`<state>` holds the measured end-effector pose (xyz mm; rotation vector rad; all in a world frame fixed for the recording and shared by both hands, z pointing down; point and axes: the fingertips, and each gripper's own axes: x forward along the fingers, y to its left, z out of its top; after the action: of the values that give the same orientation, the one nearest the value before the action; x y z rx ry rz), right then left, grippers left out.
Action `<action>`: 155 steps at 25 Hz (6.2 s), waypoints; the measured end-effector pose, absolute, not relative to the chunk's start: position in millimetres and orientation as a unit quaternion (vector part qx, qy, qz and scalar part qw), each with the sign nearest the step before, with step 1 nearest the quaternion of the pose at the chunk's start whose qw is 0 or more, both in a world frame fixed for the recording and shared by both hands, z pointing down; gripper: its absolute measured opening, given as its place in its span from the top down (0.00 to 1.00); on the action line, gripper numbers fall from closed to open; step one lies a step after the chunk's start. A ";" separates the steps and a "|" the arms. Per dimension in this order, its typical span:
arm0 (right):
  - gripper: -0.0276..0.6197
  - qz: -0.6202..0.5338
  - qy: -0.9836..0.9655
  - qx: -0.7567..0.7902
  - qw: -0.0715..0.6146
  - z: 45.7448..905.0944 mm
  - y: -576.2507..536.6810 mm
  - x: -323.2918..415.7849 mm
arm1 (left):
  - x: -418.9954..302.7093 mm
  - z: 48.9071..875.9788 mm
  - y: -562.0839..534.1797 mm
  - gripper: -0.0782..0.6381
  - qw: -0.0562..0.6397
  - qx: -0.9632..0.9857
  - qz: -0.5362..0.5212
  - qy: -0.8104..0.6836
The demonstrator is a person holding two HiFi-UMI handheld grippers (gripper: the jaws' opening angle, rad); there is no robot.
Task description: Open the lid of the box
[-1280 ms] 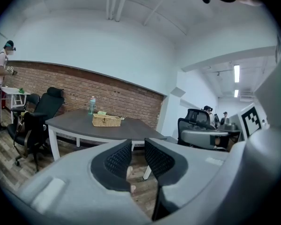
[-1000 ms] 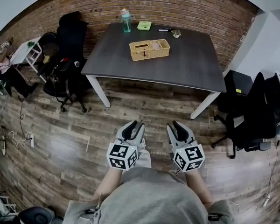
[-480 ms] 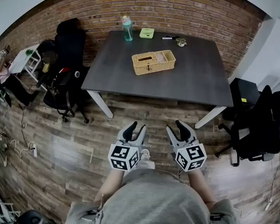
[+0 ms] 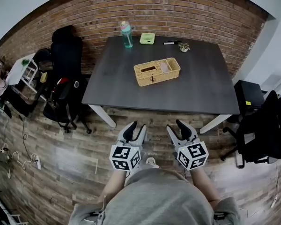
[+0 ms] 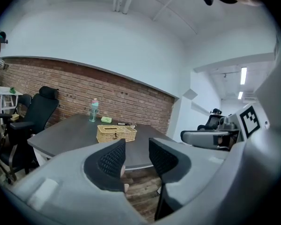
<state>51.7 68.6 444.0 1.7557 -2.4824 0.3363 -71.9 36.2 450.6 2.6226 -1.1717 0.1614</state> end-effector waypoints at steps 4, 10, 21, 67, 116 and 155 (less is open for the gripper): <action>0.68 0.114 -0.805 0.580 0.040 444.1 39.0 51.6 | -73.3 451.1 5.7 0.68 0.132 0.906 0.058 -0.398; 0.68 0.105 -0.800 0.589 0.041 446.8 4.4 52.0 | -75.5 455.6 -30.7 0.68 0.134 0.906 0.059 -0.397; 0.68 0.106 -0.793 0.598 0.050 453.5 -35.8 58.4 | -79.0 463.1 -72.7 0.68 0.143 0.904 0.065 -0.398; 0.68 0.066 -0.825 0.526 0.198 550.6 -289.9 115.2 | -59.9 466.9 -271.0 0.66 0.151 0.860 0.044 -0.485; 0.60 0.022 -0.836 0.490 0.248 544.0 -339.4 120.7 | -55.0 476.4 -304.5 0.66 0.160 0.855 0.054 -0.490; 0.67 -0.014 -0.850 0.474 0.228 479.6 -443.6 109.9 | -68.3 479.2 -335.3 0.66 0.169 0.843 0.049 -0.508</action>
<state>109.9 -443.6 479.6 1.3064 -2.3418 -0.0386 -68.3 -335.3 479.2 2.3960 -1.4441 0.1397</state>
